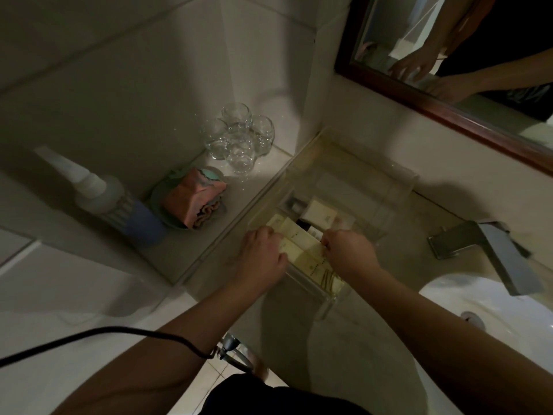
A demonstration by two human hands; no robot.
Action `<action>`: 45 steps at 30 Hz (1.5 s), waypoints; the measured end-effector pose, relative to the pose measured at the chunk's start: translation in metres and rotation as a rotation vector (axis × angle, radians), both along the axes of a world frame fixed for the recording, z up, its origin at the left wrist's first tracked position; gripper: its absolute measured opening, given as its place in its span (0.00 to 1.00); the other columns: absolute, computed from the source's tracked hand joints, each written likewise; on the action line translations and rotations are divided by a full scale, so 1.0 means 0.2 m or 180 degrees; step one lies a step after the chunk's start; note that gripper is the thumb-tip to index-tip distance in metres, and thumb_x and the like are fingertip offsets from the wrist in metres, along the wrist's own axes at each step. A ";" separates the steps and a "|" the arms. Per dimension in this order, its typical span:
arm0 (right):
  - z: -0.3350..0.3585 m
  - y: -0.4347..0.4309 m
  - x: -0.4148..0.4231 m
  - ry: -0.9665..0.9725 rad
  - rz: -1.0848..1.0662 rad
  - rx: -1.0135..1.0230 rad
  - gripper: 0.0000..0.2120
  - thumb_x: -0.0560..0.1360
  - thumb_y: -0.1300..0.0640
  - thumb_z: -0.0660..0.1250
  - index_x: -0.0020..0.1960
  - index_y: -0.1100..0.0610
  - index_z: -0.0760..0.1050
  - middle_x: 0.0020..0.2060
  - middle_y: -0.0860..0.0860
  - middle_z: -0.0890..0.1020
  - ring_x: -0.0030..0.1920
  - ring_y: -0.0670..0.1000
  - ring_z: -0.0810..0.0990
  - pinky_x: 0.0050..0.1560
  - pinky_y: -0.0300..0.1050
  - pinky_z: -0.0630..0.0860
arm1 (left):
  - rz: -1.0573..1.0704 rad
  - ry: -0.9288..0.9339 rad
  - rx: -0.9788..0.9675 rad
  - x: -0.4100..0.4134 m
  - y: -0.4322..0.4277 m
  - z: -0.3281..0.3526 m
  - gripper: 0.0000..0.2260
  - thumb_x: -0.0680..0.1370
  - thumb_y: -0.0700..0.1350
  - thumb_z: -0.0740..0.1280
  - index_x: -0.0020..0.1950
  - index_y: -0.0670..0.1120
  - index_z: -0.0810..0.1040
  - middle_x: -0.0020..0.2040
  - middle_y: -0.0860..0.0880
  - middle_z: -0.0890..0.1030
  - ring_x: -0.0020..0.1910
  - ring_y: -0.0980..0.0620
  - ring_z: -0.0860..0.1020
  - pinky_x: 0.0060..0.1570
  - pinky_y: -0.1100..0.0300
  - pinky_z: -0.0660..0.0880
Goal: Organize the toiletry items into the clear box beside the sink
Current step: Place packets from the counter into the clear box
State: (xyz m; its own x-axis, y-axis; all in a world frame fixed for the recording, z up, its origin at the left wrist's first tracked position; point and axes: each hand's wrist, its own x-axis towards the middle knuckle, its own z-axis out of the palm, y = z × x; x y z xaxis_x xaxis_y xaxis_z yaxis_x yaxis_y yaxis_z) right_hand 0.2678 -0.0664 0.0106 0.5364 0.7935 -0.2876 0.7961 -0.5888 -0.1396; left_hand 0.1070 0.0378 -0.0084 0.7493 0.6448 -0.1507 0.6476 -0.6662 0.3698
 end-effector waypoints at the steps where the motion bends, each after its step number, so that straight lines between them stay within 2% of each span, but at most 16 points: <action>1: 0.00 0.00 0.00 -0.0011 -0.0002 0.0027 0.08 0.77 0.56 0.61 0.50 0.50 0.78 0.42 0.49 0.82 0.39 0.52 0.81 0.41 0.49 0.81 | -0.0016 0.0010 0.0021 0.00 -0.01 0.00 0.18 0.75 0.50 0.61 0.64 0.47 0.73 0.65 0.44 0.71 0.64 0.44 0.68 0.65 0.50 0.66; 6: -0.03 -0.01 -0.01 -0.0005 0.0006 0.0057 0.08 0.76 0.54 0.62 0.53 0.48 0.78 0.44 0.49 0.82 0.41 0.53 0.80 0.42 0.47 0.79 | -0.0024 0.0089 0.0112 -0.02 -0.03 -0.02 0.18 0.76 0.51 0.60 0.64 0.48 0.73 0.67 0.45 0.71 0.66 0.45 0.66 0.68 0.49 0.61; 11: -0.04 -0.02 -0.02 0.0041 -0.0085 0.0087 0.10 0.77 0.54 0.61 0.56 0.46 0.77 0.48 0.49 0.82 0.44 0.53 0.79 0.40 0.45 0.75 | -0.0089 0.0150 0.0235 -0.02 -0.01 -0.02 0.18 0.76 0.53 0.59 0.63 0.48 0.73 0.63 0.47 0.74 0.62 0.46 0.68 0.66 0.49 0.63; 16: -0.03 -0.03 -0.06 0.0098 -0.0259 0.0147 0.12 0.77 0.55 0.60 0.58 0.46 0.77 0.50 0.49 0.82 0.42 0.51 0.71 0.37 0.44 0.67 | -0.0254 0.0229 0.0299 -0.02 0.00 -0.02 0.17 0.76 0.53 0.58 0.61 0.48 0.73 0.63 0.46 0.74 0.62 0.45 0.67 0.65 0.47 0.63; 18: -0.02 -0.04 -0.08 0.0137 -0.0329 0.0224 0.12 0.77 0.55 0.60 0.58 0.47 0.77 0.52 0.49 0.81 0.43 0.51 0.74 0.37 0.43 0.66 | -0.0331 0.0283 0.0389 -0.02 0.00 -0.02 0.18 0.75 0.54 0.59 0.62 0.49 0.73 0.66 0.45 0.71 0.64 0.44 0.66 0.67 0.45 0.62; 21: -0.01 -0.07 -0.11 0.0144 -0.0449 0.0338 0.12 0.77 0.54 0.61 0.59 0.47 0.76 0.52 0.49 0.81 0.48 0.52 0.79 0.37 0.43 0.69 | -0.0459 0.0272 0.0378 0.00 -0.01 -0.03 0.22 0.75 0.56 0.60 0.66 0.49 0.69 0.72 0.44 0.65 0.70 0.43 0.62 0.72 0.44 0.57; 24: -0.01 -0.13 -0.15 0.0062 -0.0644 0.0475 0.13 0.77 0.54 0.63 0.60 0.47 0.76 0.55 0.48 0.80 0.53 0.52 0.79 0.43 0.46 0.75 | -0.0707 0.0201 0.0317 0.04 -0.02 -0.03 0.25 0.76 0.57 0.61 0.70 0.48 0.66 0.75 0.44 0.61 0.74 0.43 0.57 0.73 0.44 0.56; 26: -0.01 -0.20 -0.18 0.0032 -0.0768 0.0567 0.14 0.76 0.55 0.63 0.61 0.48 0.76 0.57 0.48 0.80 0.55 0.53 0.79 0.46 0.47 0.76 | -0.0830 0.0149 0.0250 0.06 -0.03 -0.02 0.25 0.76 0.57 0.61 0.70 0.47 0.65 0.75 0.43 0.61 0.74 0.43 0.57 0.73 0.45 0.56; 28: 0.00 -0.28 -0.20 0.0012 -0.0831 0.0629 0.14 0.76 0.55 0.63 0.61 0.48 0.76 0.58 0.49 0.79 0.55 0.54 0.79 0.48 0.47 0.76 | -0.0960 0.0030 0.0268 0.08 -0.07 0.00 0.25 0.76 0.57 0.61 0.69 0.47 0.67 0.72 0.43 0.65 0.71 0.43 0.60 0.72 0.48 0.59; 30: 0.02 -0.39 -0.21 -0.0034 -0.0905 0.0694 0.15 0.75 0.54 0.64 0.62 0.49 0.75 0.58 0.49 0.79 0.55 0.55 0.79 0.48 0.47 0.76 | -0.1127 -0.0037 0.0310 0.11 -0.14 0.03 0.24 0.75 0.56 0.62 0.67 0.46 0.68 0.69 0.43 0.69 0.69 0.43 0.63 0.69 0.50 0.62; 34: 0.07 -0.67 -0.24 -0.0021 -0.1251 0.0844 0.18 0.76 0.50 0.65 0.65 0.49 0.73 0.59 0.50 0.79 0.58 0.54 0.78 0.53 0.48 0.76 | -0.1445 -0.0057 0.0351 0.15 -0.36 0.11 0.22 0.75 0.54 0.63 0.66 0.46 0.69 0.68 0.44 0.69 0.68 0.44 0.65 0.67 0.51 0.64; 39: 0.09 -1.26 -0.31 -0.0054 -0.1778 0.0817 0.24 0.75 0.48 0.66 0.69 0.51 0.69 0.61 0.53 0.78 0.60 0.55 0.76 0.58 0.49 0.75 | -0.1862 -0.0082 0.0405 0.20 -0.80 0.18 0.19 0.74 0.51 0.62 0.62 0.45 0.71 0.61 0.43 0.73 0.60 0.42 0.70 0.61 0.50 0.70; 42: 0.13 -1.65 -0.39 -0.0109 -0.2141 0.0790 0.25 0.75 0.47 0.67 0.70 0.50 0.69 0.61 0.53 0.78 0.60 0.55 0.77 0.58 0.49 0.75 | -0.2122 -0.0188 0.0210 0.20 -1.15 0.23 0.18 0.72 0.49 0.61 0.60 0.45 0.72 0.58 0.43 0.75 0.56 0.41 0.73 0.55 0.50 0.72; 45: 0.16 -2.03 -0.47 -0.0194 -0.2466 0.0791 0.25 0.74 0.47 0.67 0.69 0.50 0.69 0.60 0.53 0.78 0.59 0.56 0.78 0.54 0.49 0.75 | -0.2495 -0.0389 0.0056 0.22 -1.51 0.25 0.20 0.73 0.51 0.61 0.62 0.45 0.73 0.58 0.43 0.75 0.57 0.41 0.73 0.56 0.49 0.73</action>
State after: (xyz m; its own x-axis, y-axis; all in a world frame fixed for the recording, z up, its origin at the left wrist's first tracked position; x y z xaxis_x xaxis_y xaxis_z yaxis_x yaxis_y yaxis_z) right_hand 0.1746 -0.4733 0.0421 0.9681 0.2277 -0.1046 0.1861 -0.9330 -0.3081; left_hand 0.1506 -0.2633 0.0413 0.9966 -0.0760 -0.0328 -0.0571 -0.9177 0.3932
